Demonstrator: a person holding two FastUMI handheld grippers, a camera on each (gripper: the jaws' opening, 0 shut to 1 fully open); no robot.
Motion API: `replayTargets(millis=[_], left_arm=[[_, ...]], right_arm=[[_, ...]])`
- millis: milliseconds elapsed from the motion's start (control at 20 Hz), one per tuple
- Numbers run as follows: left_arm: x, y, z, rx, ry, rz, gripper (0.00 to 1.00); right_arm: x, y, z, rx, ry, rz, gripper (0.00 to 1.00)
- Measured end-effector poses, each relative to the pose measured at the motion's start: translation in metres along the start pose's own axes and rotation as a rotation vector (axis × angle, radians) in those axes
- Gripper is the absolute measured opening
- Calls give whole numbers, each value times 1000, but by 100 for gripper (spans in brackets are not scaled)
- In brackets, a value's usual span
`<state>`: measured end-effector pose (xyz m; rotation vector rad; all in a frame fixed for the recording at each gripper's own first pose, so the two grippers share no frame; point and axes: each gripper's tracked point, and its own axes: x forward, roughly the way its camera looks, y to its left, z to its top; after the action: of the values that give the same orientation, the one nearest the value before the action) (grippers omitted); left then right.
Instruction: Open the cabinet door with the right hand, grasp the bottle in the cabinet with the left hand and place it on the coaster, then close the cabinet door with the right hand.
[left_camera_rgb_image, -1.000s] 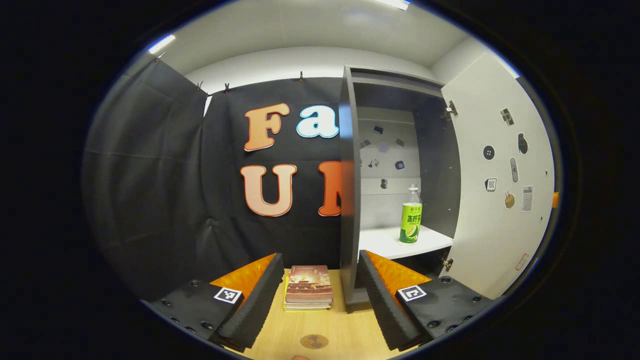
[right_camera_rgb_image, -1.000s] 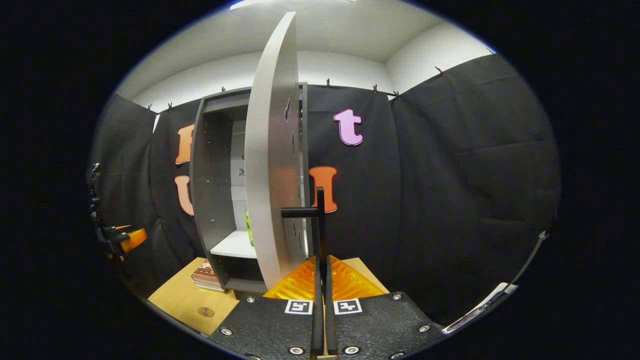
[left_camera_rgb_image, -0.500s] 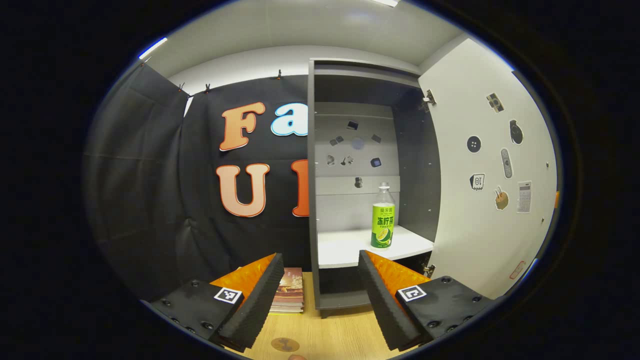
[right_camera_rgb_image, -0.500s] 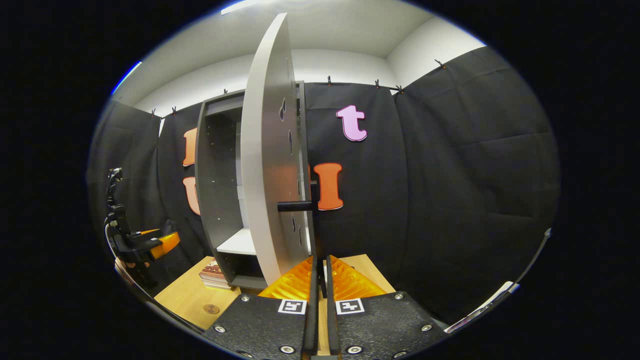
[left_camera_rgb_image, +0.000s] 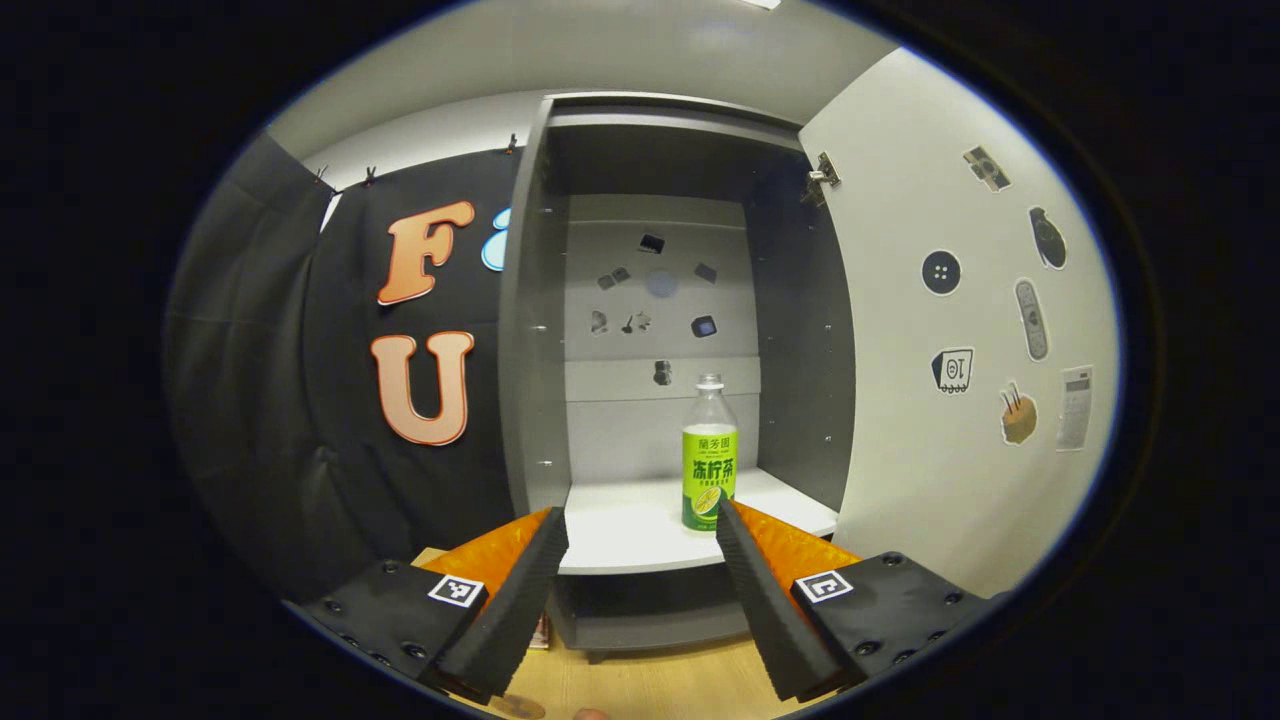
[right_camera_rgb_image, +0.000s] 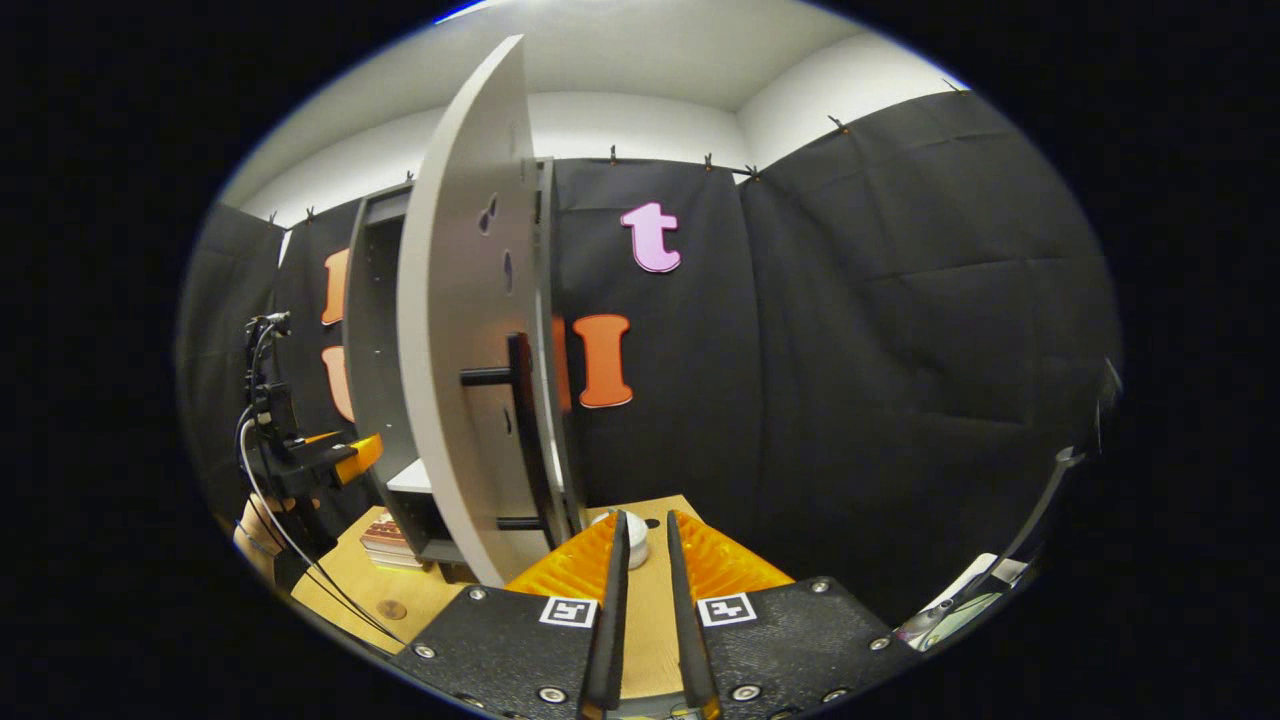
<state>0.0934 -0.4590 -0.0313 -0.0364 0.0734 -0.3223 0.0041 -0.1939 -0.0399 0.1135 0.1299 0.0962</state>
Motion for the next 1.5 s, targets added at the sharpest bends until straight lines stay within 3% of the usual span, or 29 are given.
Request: replayTargets(millis=[150,200,250,300,350,400,450,500,550,600,1000,1100,1500], left_arm=[[32,-18,5,-11,-7,-24,97],[45,-23,5,-16,-5,-29,98],[56,-27,6,-18,-5,-35,98],[66,-32,4,-22,9,-42,98],[77,-39,2,-31,18,-59,97],[87,-45,1,-34,27,-73,98],[98,-49,0,-34,33,-76,98],[109,-51,-2,-28,36,-75,97],[120,-52,-4,-18,43,-72,98],[130,-53,-8,-9,53,-72,98],[196,-54,-20,5,72,-49,97],[195,-52,-20,11,77,-43,81],[131,-46,2,-9,27,-78,78]], right_arm=[[4,-12,-1,1,-4,-41,32],[6,-14,1,-1,-6,-50,48],[9,-17,3,-4,-10,-59,51],[10,-19,4,-7,-13,-64,63],[13,-22,3,-5,-12,-71,68],[14,-26,0,1,-9,-81,81],[16,-31,-1,7,-6,-93,78],[17,-35,-2,10,-7,-103,85],[19,-38,0,12,-5,-112,84],[22,-39,-1,12,-2,-114,99],[23,-62,-5,17,12,-174,99],[26,-64,-4,20,14,-183,99],[34,-54,-7,10,16,-167,99]])
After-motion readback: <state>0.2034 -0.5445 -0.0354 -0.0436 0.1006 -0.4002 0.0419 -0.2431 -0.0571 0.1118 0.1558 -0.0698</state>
